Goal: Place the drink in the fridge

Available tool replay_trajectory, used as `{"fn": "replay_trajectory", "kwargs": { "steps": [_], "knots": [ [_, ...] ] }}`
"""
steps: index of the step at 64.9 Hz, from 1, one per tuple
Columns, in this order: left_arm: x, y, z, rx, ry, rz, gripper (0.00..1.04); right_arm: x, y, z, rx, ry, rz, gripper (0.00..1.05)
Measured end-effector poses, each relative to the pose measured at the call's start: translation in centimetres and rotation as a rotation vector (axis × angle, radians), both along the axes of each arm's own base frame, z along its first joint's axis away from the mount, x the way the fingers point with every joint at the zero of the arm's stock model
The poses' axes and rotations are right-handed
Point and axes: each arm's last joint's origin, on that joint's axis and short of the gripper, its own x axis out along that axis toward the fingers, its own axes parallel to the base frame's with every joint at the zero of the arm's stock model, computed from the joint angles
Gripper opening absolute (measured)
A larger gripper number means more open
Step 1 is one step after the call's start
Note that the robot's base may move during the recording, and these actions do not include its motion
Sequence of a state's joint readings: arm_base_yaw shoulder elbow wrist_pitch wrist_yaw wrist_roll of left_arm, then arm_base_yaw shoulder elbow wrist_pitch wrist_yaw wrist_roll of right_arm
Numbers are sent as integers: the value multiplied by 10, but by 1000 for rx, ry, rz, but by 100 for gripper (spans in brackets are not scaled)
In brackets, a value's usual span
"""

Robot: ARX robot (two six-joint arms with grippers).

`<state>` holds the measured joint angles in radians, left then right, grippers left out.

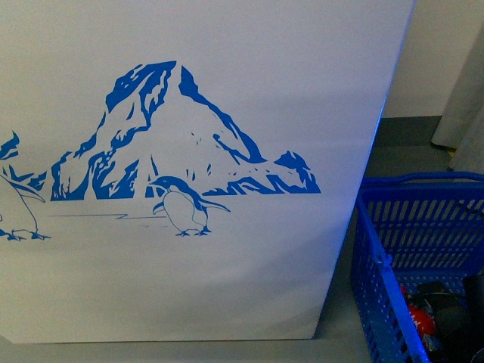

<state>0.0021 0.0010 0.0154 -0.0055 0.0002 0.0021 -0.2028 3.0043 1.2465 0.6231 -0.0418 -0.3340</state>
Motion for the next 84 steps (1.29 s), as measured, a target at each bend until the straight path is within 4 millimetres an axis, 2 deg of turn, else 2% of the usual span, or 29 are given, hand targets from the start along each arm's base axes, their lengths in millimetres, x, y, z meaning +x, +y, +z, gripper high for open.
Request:
{"fn": "replay_trajectory", "kwargs": {
  "steps": [9, 17, 22, 29, 32, 39, 45, 53, 66, 69, 76, 81, 84],
  "knots": [
    [0, 0, 0, 0, 0, 0, 97, -3, 2, 1, 22, 2, 12, 58],
    [0, 0, 0, 0, 0, 0, 97, -3, 0, 9, 19, -7, 2, 44],
    [0, 0, 0, 0, 0, 0, 97, -5, -2, 19, 12, -19, -9, 39],
    [0, 0, 0, 0, 0, 0, 97, -8, -5, 35, 11, -39, -17, 38],
    [0, 0, 0, 0, 0, 0, 97, -8, -7, 50, 9, -65, -22, 37],
    [0, 0, 0, 0, 0, 0, 97, -8, -12, 101, 20, -155, -24, 37],
    [0, 0, 0, 0, 0, 0, 97, -14, -12, 155, 44, -242, -17, 37],
    [0, 0, 0, 0, 0, 0, 97, -32, -8, 237, 69, -365, -20, 37],
    [0, 0, 0, 0, 0, 0, 97, -51, -1, 323, 76, -542, -54, 37],
    [0, 0, 0, 0, 0, 0, 97, -62, 4, 361, 58, -635, -65, 37],
    [0, 0, 0, 0, 0, 0, 97, -80, 13, 401, 58, -744, -76, 37],
    [0, 0, 0, 0, 0, 0, 97, -100, 24, 433, 50, -841, -82, 37],
    [0, 0, 0, 0, 0, 0, 97, -109, 28, 444, 46, -878, -84, 37]
  ]
}}
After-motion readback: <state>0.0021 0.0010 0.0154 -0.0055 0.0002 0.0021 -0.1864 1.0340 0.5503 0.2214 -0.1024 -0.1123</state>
